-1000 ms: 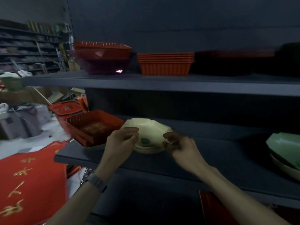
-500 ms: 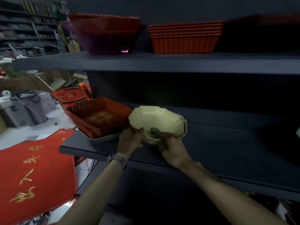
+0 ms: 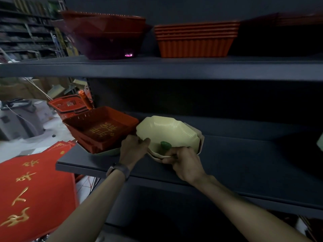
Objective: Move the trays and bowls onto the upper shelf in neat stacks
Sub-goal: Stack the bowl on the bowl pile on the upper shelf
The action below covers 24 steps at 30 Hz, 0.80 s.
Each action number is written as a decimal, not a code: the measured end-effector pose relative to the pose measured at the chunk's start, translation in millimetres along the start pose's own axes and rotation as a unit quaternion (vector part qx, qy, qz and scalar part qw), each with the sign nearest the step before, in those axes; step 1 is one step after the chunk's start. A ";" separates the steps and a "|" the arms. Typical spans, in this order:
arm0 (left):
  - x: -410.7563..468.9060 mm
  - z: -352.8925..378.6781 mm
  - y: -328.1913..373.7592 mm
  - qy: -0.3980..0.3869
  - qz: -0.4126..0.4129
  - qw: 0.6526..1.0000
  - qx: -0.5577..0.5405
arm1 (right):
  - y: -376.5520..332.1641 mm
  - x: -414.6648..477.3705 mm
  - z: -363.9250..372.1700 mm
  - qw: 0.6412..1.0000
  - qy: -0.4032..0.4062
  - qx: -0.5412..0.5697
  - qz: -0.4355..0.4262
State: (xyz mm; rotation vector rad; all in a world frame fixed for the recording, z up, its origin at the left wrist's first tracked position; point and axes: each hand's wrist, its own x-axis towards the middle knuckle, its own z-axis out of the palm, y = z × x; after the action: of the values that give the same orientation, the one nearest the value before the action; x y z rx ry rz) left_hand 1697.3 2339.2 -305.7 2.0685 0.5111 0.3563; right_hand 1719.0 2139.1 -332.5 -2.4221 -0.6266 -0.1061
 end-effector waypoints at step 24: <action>-52.6 -31.3 59.4 -0.042 -0.002 0.949 -0.311 | 25.8 -67.2 -102.4 0.954 0.239 0.142 -0.109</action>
State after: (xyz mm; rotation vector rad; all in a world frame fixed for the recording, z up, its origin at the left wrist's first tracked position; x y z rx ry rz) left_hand 1650.5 2308.7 -241.3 1.4610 0.2985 0.3674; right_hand 1679.2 2032.7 -279.8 -1.9414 -0.6271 -0.6293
